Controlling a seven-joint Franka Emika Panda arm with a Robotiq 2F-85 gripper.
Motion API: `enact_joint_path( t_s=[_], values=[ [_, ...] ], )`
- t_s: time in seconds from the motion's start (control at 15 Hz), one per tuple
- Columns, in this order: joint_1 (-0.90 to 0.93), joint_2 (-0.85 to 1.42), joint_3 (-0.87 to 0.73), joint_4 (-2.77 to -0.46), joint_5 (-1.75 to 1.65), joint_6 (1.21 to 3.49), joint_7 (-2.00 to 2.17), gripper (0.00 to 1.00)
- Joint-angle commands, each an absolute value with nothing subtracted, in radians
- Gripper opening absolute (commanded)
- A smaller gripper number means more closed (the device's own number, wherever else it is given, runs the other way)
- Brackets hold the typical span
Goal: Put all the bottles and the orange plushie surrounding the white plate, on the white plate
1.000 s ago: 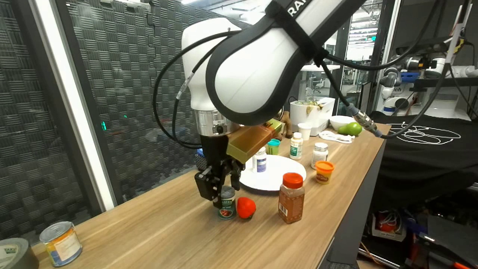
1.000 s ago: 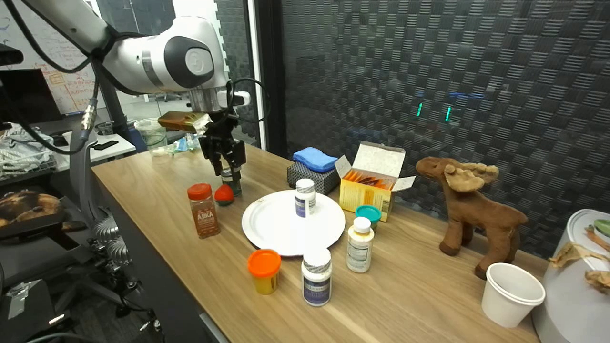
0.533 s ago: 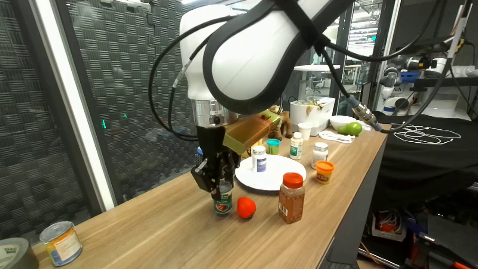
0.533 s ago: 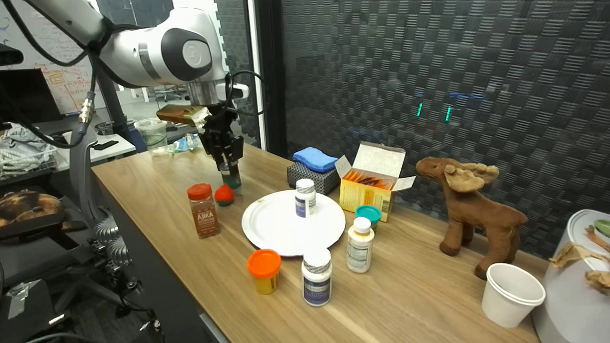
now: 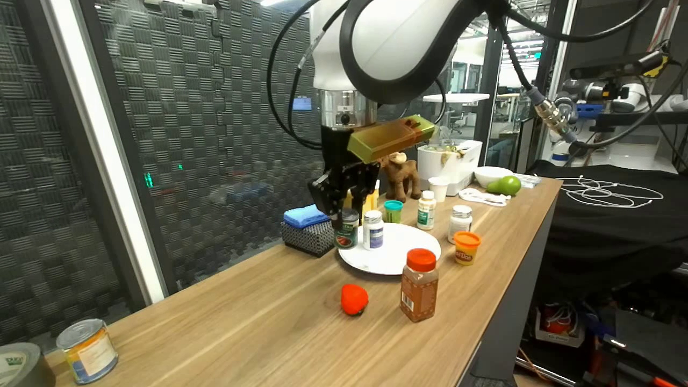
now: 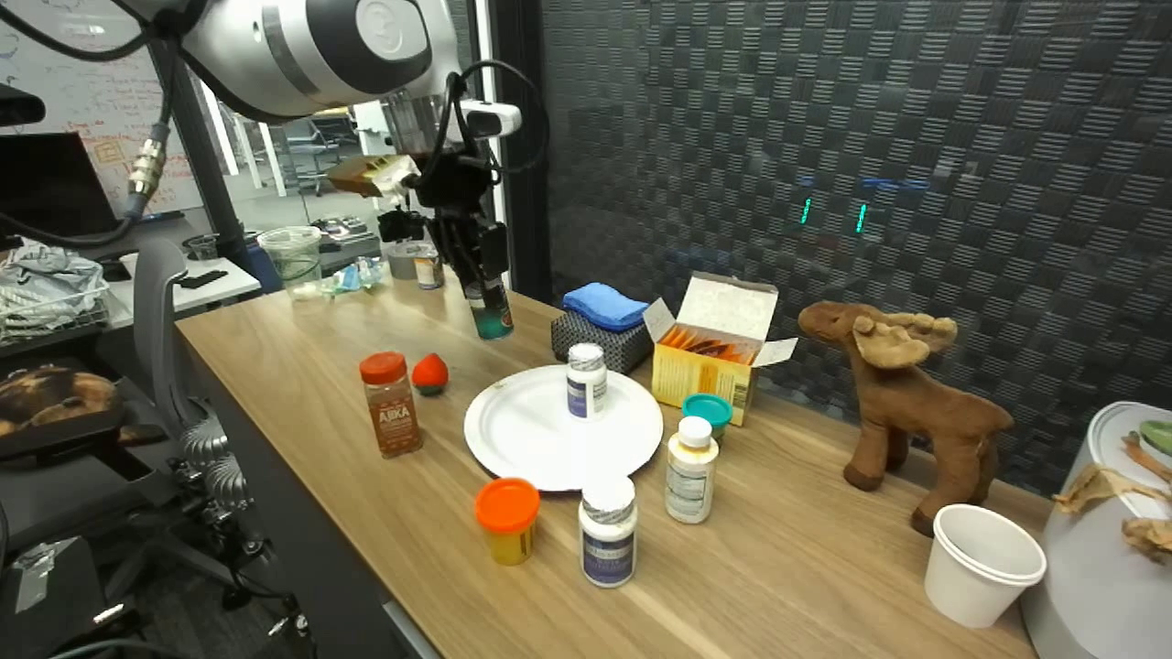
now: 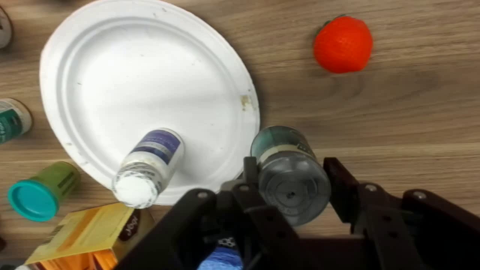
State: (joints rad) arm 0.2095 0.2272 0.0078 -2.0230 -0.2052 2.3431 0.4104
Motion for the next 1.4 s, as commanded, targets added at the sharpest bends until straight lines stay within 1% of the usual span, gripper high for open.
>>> enact_joint_path(
  t_s=[0.0, 0.87, 1.33],
  values=[
    [0.168, 0.232, 0.000, -2.037, -0.202, 2.337, 0.418, 0.23],
    [0.137, 0.349, -0.047, -1.984, -0.190, 2.349, 0.491, 0.23],
    [0.141, 0.404, -0.048, -1.910, -0.158, 2.352, 0.521, 0.23]
  ],
)
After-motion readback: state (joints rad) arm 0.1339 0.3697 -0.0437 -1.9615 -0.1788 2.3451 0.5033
